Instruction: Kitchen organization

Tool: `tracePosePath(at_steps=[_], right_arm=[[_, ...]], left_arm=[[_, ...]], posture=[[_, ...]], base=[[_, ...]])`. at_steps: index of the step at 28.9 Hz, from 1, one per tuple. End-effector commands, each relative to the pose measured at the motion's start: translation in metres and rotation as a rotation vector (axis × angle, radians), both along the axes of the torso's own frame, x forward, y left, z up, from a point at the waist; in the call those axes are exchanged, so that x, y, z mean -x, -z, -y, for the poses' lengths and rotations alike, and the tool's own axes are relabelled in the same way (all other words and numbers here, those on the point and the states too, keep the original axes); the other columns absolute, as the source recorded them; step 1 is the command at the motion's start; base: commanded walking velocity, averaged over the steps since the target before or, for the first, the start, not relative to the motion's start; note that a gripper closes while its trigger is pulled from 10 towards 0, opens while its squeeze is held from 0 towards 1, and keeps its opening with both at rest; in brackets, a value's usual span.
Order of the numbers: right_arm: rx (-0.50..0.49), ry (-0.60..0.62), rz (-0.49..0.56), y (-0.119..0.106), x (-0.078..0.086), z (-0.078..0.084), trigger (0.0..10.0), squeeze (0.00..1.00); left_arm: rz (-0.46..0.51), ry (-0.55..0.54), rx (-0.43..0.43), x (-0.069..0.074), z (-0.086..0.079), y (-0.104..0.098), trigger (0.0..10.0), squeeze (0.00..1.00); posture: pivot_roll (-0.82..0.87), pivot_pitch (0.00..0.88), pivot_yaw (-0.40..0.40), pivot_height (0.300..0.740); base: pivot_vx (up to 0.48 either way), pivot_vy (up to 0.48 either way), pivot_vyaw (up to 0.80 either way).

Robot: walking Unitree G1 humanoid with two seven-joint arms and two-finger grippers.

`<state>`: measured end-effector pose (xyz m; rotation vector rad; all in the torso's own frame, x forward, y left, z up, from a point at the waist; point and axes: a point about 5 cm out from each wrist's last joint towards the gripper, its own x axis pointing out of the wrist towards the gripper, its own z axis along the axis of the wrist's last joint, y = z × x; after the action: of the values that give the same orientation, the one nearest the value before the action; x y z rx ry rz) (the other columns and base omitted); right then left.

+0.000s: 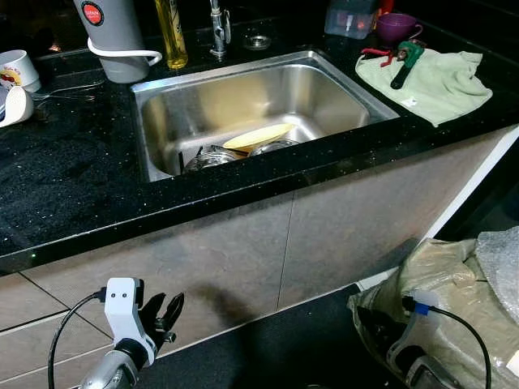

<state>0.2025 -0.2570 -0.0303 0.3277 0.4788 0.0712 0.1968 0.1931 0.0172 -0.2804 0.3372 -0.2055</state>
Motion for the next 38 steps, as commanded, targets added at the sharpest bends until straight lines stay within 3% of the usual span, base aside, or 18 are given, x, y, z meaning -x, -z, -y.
tracePosePath(at_steps=[1,38], right_arm=[[-0.001,-0.015,0.0,0.0005,0.0002,-0.0028,10.0,0.0],[0.0,-0.012,0.016,-0.0025,-0.0004,-0.0054,10.0,0.0]], left_arm=[[-0.004,0.003,-0.019,0.0003,-0.0034,0.0005,10.0,0.0],[-0.001,0.024,-0.023,-0.0043,-0.0029,-0.0006,10.0,0.0]], posture=[[-0.13,0.082,0.031,0.732],[-0.14,0.084,0.049,0.732]], base=[[0.0,0.0,0.0],[0.0,0.0,0.0]])
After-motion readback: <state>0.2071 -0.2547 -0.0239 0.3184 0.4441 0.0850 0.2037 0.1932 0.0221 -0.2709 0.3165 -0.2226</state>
